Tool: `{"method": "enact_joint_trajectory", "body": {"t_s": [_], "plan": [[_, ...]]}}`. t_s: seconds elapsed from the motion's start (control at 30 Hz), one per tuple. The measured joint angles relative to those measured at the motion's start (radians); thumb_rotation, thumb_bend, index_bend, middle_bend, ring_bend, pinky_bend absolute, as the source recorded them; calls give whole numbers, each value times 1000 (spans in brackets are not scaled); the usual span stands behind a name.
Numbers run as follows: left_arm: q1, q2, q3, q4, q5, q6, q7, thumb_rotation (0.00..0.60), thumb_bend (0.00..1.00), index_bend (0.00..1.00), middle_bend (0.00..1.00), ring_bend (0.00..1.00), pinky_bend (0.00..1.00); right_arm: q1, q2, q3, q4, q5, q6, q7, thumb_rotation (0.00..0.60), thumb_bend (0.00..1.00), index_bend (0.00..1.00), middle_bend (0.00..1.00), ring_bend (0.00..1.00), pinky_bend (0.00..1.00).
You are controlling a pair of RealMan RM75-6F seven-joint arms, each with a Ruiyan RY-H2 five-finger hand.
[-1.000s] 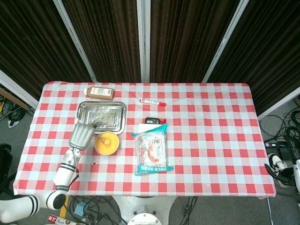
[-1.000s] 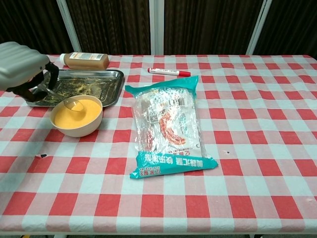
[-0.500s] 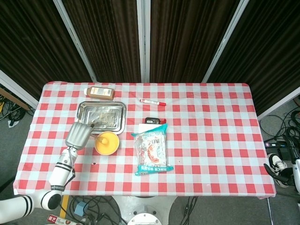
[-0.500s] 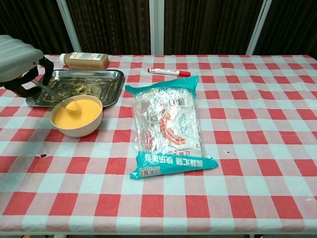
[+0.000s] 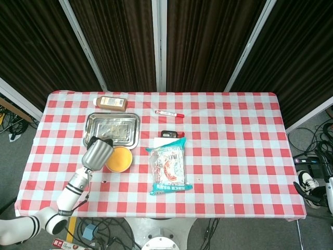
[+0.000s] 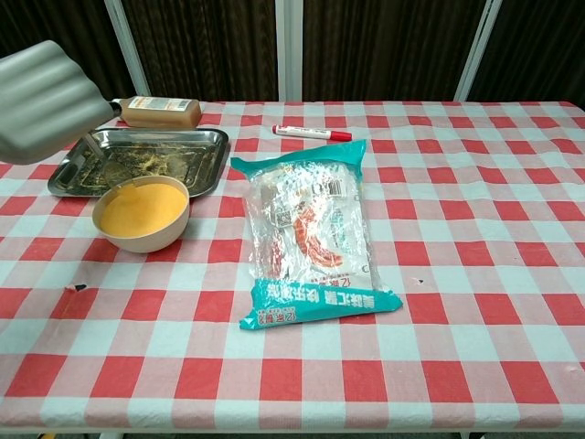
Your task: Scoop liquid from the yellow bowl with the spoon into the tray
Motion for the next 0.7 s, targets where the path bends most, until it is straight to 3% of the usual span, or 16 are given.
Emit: {"method": "enact_joint_trajectory", "body": {"t_s": [0.33, 0.6, 0.7], "plan": [[-1, 10, -8, -100, -24, -24, 202, 600, 395, 731, 959, 931, 980, -3, -1, 0, 2, 0, 4, 1, 438, 174, 44, 240, 39, 162], [-2, -7, -22, -131, -121, -61, 380, 600, 397, 732, 958, 931, 979, -4, -2, -1, 5, 0, 5, 3, 438, 174, 43, 240, 39, 162], [-2, -11, -30, -137, -140, -62, 390, 600, 397, 732, 958, 931, 978, -4, -1, 0, 4, 2, 3, 0, 438, 174, 44, 240, 39, 162]]}}
